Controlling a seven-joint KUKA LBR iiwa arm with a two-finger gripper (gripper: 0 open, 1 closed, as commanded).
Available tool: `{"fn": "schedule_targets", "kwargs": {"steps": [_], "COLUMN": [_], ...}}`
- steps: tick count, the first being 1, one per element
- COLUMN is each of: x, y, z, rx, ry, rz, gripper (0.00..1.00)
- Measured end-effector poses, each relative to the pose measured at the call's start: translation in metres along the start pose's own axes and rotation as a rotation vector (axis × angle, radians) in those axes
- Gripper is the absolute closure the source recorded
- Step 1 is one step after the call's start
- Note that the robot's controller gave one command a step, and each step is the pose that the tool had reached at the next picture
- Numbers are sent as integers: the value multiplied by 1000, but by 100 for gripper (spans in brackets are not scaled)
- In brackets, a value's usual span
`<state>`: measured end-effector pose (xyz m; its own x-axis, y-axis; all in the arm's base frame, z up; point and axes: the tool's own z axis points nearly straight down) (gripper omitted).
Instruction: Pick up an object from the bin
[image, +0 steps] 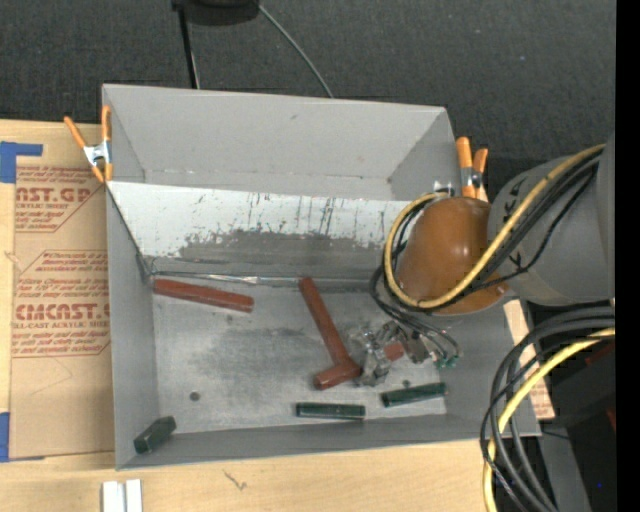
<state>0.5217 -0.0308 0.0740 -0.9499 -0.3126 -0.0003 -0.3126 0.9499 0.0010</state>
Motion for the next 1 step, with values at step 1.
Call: {"fn": "schedule_targets", "kwargs": {"steps": [1], "x": [-3], "y": [1], "z": [-36], "rx": [-1], "ry": [5], "rz": [10], "gripper": [100]}}
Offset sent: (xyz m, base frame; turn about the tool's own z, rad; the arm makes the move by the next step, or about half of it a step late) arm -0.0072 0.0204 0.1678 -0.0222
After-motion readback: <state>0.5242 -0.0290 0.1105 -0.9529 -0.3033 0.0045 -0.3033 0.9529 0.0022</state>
